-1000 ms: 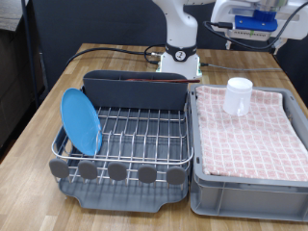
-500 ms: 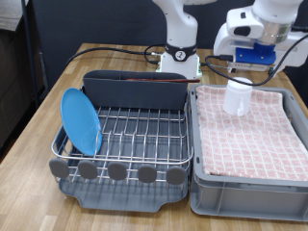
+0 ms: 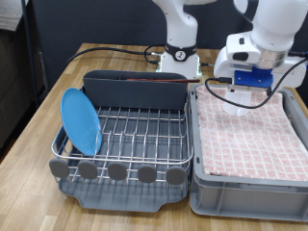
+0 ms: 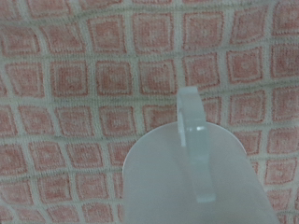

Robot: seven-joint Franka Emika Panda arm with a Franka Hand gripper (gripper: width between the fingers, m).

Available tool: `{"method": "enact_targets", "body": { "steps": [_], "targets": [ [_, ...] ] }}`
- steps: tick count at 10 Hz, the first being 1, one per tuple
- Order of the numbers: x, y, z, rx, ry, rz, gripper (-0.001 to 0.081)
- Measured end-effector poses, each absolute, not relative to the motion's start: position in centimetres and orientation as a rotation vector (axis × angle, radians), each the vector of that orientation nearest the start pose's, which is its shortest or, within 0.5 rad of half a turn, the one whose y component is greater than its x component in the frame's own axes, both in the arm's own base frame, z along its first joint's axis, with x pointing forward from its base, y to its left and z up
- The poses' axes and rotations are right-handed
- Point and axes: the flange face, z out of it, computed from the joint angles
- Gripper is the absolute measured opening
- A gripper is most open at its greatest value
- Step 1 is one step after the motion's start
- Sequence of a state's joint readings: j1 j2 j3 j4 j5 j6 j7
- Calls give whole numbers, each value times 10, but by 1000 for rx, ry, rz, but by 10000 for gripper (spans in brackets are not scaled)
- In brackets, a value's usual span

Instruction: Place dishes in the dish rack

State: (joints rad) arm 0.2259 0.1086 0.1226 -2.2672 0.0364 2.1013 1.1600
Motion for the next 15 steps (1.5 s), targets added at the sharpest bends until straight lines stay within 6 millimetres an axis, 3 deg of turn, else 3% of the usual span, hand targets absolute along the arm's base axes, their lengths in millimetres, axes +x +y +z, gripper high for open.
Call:
{"method": "enact_targets", "body": {
  "steps": [5,15],
  "targets": [
    [457,170,265,-2999,1346,362,802],
    [456,161,248,-3012,1394,304,802]
  ]
}}
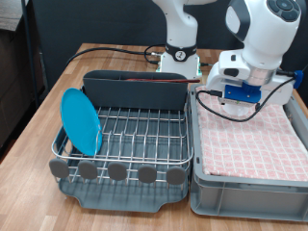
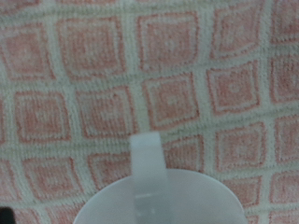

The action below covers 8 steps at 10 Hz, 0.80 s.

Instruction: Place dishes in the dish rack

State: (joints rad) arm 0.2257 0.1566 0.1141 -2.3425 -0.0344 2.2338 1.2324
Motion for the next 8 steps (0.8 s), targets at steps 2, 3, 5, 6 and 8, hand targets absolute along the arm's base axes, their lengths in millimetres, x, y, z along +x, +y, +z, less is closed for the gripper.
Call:
{"method": "enact_targets", "body": {
  "steps": [2,3,5,6,8],
  "targets": [
    [455,160,247,-3008,1411,309,546],
    [454,160,245,-3007,1416,310,546],
    [451,159,243,-3003,1424,310,356],
    [451,159,242,-3001,1427,309,176],
    [451,159,243,-2993,1439,304,69]
  ]
}}
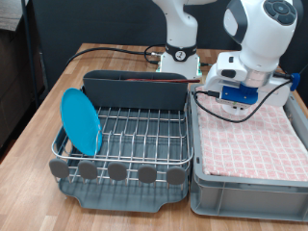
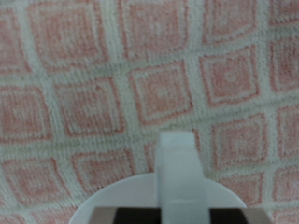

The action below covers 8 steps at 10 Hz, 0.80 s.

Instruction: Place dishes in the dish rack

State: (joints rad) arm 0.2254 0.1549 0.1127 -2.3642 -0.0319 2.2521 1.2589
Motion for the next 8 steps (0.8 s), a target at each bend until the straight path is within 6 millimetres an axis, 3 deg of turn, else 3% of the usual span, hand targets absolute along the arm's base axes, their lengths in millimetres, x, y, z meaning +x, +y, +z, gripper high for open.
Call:
{"method": "enact_targets", "body": {
  "steps": [4,8],
  "targets": [
    [453,156,265,-2965,1460,281,70],
    [460,144,317,-2943,1454,128,69]
  ]
}}
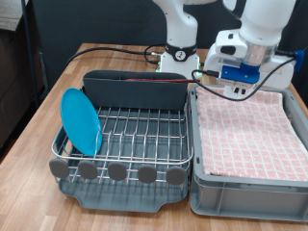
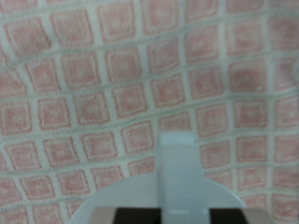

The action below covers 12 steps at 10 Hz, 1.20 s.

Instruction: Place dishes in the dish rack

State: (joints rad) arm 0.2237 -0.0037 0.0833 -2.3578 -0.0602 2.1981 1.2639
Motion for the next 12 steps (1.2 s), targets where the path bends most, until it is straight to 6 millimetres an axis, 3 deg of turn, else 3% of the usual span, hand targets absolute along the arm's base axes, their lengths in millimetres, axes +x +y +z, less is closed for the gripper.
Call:
{"method": "enact_targets", "body": {
  "steps": [4,8,12],
  "targets": [
    [483,116,380,-2902,1440,-242,69],
    [490,101,384,-2950,1343,-304,69],
    [527,41,393,-2969,1175,-434,69]
  ]
}}
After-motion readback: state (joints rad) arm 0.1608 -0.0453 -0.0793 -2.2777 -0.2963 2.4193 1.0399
